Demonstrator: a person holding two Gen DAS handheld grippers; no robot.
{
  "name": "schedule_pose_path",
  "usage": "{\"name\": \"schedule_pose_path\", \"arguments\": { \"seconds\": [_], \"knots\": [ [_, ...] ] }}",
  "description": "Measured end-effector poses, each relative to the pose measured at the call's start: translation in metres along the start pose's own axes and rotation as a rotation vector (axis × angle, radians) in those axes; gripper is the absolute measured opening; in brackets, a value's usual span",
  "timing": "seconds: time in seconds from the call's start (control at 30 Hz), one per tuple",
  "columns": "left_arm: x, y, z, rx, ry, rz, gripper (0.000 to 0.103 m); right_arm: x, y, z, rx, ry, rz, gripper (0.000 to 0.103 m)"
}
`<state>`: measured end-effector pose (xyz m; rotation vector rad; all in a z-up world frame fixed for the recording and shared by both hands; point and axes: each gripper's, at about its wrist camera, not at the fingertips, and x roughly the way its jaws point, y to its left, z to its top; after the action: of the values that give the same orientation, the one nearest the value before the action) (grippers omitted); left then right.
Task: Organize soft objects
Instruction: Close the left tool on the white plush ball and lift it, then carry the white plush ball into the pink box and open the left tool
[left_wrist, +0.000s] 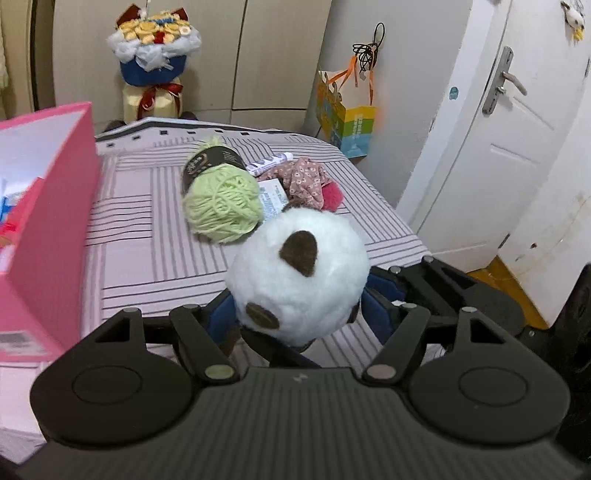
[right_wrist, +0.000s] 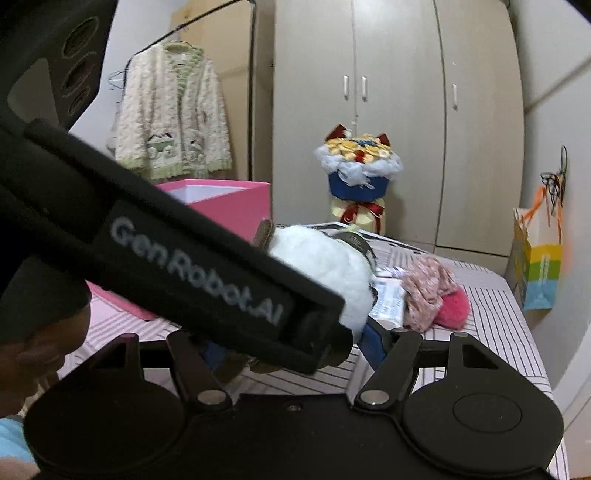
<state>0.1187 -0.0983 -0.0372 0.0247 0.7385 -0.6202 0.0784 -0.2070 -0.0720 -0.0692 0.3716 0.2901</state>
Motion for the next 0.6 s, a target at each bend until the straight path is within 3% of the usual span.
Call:
{"name": "schedule_pose_path", "arguments": {
  "seconds": [0.23, 0.37, 0.6],
  "knots": [
    [-0.036, 0.004, -0.01, -0.008, -0.023, 0.041, 0.071, -0.014, 0.024, 0.017, -0.051, 0.009, 0.041, 0.075],
    [-0.057, 0.007, -0.009, -0.006, -0.07, 0.07, 0.071, -0.02, 0.034, 0.026, -0.072, -0.037, 0.053, 0.075],
    [-0.09, 0.032, 0.004, -0.017, -0.127, 0.092, 0.07, -0.006, 0.053, 0.06, -0.109, -0.063, 0.107, 0.075]
  ]
}}
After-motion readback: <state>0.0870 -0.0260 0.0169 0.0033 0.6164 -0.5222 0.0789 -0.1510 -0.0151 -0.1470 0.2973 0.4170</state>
